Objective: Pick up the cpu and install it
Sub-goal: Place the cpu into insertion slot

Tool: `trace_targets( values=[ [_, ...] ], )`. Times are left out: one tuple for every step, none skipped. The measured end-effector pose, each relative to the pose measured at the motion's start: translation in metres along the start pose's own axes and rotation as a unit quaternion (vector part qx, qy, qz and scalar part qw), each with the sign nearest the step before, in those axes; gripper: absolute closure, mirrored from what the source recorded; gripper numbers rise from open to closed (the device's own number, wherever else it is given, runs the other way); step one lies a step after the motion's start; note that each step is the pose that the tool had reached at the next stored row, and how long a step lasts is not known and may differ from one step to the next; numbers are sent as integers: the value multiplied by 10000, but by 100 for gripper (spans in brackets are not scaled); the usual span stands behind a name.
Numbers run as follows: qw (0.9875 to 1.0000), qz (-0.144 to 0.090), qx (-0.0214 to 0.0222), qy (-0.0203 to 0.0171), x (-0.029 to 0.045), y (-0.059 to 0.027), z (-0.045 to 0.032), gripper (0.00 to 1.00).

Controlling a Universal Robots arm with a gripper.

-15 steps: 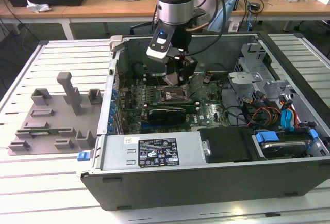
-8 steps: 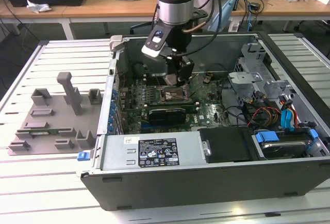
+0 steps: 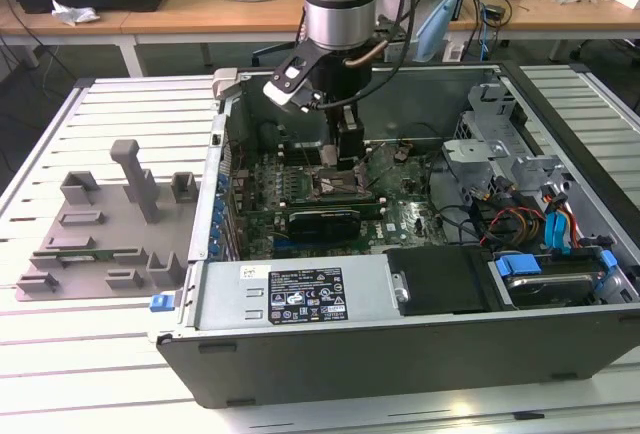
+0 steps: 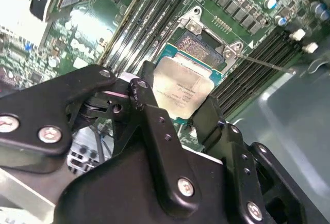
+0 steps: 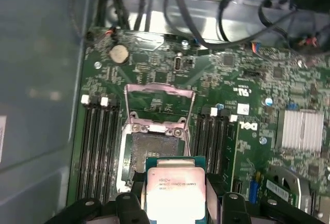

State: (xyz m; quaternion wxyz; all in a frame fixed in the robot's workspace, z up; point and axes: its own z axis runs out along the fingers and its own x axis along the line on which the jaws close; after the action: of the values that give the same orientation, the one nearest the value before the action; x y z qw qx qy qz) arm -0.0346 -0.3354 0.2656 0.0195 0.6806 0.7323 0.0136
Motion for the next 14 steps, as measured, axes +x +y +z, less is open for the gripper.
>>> trace_targets(
  values=[
    [9999,102,1,-5,0,0,9,45],
    [9998,208,2,-7,0,-1,23,45],
    [9998,222,2,-2,1,-2,38,45],
    [9998,222,2,1,2,-3,48,45],
    [9998,222,2,4,3,-2,61,45],
    [9998,222,2,4,5,-2,76,45],
    [9998,222,2,4,6,-2,87,45],
    [9998,222,2,4,6,-2,93,45],
    [9998,221,2,4,6,-2,93,45],
    [9998,222,2,4,6,-2,93,45],
    [9998,222,2,4,6,-2,94,45],
    [9998,222,1,6,8,-2,100,45],
    [9998,223,2,5,13,-3,108,45],
    [9998,222,2,4,18,-2,118,45]
  ],
)
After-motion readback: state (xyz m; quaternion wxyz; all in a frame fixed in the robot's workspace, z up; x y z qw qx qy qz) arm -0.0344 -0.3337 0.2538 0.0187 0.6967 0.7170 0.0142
